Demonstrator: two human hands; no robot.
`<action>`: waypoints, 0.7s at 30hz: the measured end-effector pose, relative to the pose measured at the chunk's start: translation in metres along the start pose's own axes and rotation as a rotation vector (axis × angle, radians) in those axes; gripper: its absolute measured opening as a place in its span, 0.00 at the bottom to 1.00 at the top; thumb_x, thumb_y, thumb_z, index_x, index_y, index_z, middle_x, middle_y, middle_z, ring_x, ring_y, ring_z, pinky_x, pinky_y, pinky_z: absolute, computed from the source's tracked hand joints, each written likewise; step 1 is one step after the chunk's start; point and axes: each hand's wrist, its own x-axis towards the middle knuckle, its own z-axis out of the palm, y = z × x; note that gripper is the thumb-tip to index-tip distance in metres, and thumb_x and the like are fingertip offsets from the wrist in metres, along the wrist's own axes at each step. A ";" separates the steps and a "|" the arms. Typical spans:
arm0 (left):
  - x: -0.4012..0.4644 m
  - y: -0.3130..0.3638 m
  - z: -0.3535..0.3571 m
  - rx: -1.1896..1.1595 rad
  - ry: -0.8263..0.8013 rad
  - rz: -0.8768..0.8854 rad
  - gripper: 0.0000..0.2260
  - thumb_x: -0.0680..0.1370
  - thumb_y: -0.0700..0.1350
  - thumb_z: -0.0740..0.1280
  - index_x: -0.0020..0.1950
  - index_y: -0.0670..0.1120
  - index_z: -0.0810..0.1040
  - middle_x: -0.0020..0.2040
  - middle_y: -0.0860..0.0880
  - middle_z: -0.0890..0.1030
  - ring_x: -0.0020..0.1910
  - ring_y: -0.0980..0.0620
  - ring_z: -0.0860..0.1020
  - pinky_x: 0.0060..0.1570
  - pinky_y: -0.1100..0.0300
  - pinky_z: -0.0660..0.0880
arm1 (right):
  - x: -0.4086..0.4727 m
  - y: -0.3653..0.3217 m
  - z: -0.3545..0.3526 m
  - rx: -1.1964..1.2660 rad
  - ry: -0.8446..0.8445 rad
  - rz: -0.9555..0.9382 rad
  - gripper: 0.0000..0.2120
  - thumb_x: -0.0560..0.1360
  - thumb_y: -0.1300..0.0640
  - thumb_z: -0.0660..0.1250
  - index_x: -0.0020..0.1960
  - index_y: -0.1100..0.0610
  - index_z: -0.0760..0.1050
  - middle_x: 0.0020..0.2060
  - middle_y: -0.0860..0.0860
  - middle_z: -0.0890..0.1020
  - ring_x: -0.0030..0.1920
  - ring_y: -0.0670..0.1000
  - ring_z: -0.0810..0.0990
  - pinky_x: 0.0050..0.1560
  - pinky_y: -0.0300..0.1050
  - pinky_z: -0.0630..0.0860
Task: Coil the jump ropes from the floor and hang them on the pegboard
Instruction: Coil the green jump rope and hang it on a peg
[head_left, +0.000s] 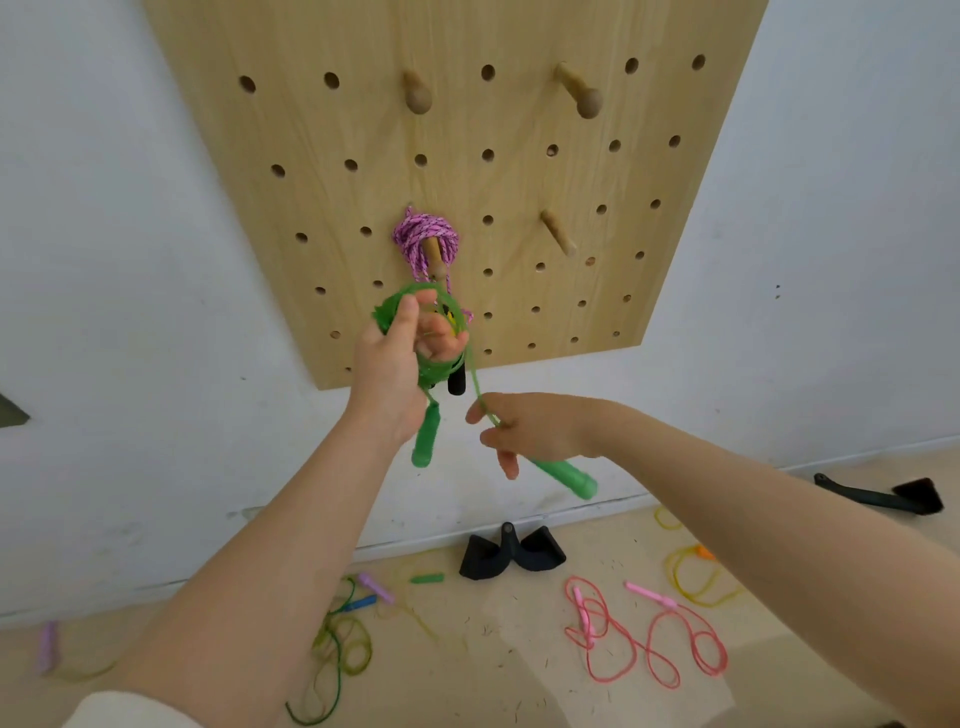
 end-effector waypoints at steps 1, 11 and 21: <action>-0.001 0.000 -0.001 -0.023 -0.004 -0.034 0.11 0.82 0.44 0.55 0.46 0.43 0.75 0.25 0.52 0.76 0.24 0.56 0.74 0.35 0.60 0.78 | 0.000 -0.001 0.002 -0.007 0.000 0.016 0.15 0.81 0.57 0.51 0.68 0.57 0.62 0.35 0.50 0.76 0.40 0.52 0.75 0.48 0.46 0.72; -0.015 -0.007 -0.015 0.074 -0.164 -0.082 0.12 0.82 0.42 0.56 0.65 0.43 0.68 0.60 0.44 0.78 0.56 0.49 0.79 0.52 0.58 0.78 | -0.007 -0.014 -0.005 -0.603 -0.038 -0.001 0.17 0.81 0.55 0.51 0.62 0.62 0.71 0.56 0.57 0.77 0.53 0.57 0.77 0.56 0.50 0.73; -0.040 -0.005 -0.001 0.376 -0.381 -0.177 0.16 0.82 0.47 0.55 0.37 0.43 0.70 0.26 0.50 0.75 0.18 0.56 0.61 0.23 0.66 0.62 | -0.024 -0.013 -0.023 -0.362 0.634 -0.232 0.13 0.72 0.49 0.69 0.50 0.54 0.70 0.40 0.49 0.75 0.39 0.50 0.71 0.39 0.46 0.70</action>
